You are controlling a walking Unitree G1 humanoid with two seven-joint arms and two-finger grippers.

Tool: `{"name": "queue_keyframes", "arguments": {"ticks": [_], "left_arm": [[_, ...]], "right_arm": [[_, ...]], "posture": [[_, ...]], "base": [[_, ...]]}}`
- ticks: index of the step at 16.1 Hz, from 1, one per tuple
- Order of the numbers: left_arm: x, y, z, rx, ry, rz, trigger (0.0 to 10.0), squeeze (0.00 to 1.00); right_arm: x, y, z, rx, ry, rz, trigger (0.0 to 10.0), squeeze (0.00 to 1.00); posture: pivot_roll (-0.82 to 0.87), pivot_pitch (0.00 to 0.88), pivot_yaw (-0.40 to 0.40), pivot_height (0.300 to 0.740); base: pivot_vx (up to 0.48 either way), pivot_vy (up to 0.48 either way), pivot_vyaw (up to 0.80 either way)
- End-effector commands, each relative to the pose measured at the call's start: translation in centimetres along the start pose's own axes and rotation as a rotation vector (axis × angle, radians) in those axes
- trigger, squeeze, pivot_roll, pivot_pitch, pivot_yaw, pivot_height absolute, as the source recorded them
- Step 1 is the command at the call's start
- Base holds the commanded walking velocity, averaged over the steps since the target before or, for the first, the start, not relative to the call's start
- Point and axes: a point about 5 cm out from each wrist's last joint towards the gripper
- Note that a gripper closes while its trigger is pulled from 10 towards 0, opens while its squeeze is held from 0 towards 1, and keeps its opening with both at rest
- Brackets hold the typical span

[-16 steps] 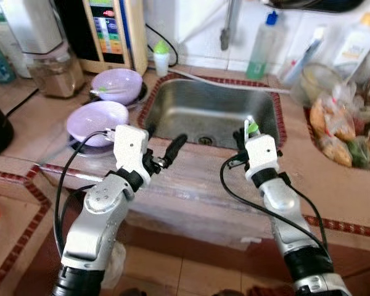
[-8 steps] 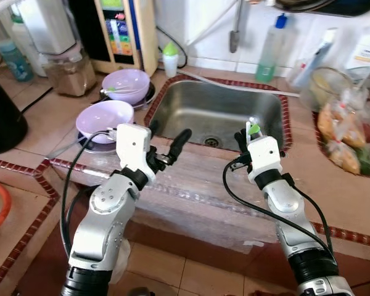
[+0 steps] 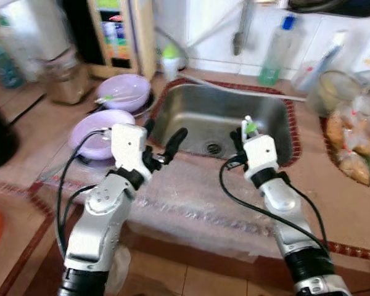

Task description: Kitchen organization

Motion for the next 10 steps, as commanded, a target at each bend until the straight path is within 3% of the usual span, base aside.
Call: {"name": "queue_keyframes", "arguments": {"ticks": [1, 5, 8, 10], "left_arm": [[0.3, -0.1, 0.7, -0.033, -0.008, 0.016, 10.0, 0.0], [0.1, 0.1, 1.0, -0.043, -0.007, 0.001, 10.0, 0.0], [-1.0, 1.2, 2.0, -0.13, -0.096, -0.047, 10.0, 0.0], [-1.7, 2.0, 2.2, -0.147, -0.106, -0.09, 10.0, 0.0]], "right_arm": [[0.2, 0.0, 0.4, 0.001, 0.015, 0.008, 10.0, 0.0], [0.2, -0.1, 0.5, 0.008, -0.015, 0.002, 10.0, 0.0], [0.7, -1.5, -0.3, 0.151, -0.028, -0.001, 10.0, 0.0], [0.9, -2.5, -0.7, 0.213, -0.036, -0.01, 10.0, 0.0]], "posture": [[0.0, 0.0, 0.026, 0.74], [0.01, 0.0, 0.026, 0.74], [0.02, 0.025, 0.029, 0.74], [0.03, 0.047, 0.027, 0.74]], "base": [[0.0, 0.0, 0.0], [0.0, 0.0, 0.0], [0.0, 0.0, 0.0], [0.0, 0.0, 0.0]]}}
Point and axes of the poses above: a point about 5 cm out from each wrist's last joint towards the gripper, its own y axis pointing back from the gripper into the wrist, its own x axis along the axis of the wrist's last joint, z = x × y, and after that the axes turned 11 degrees about -y, right-handed
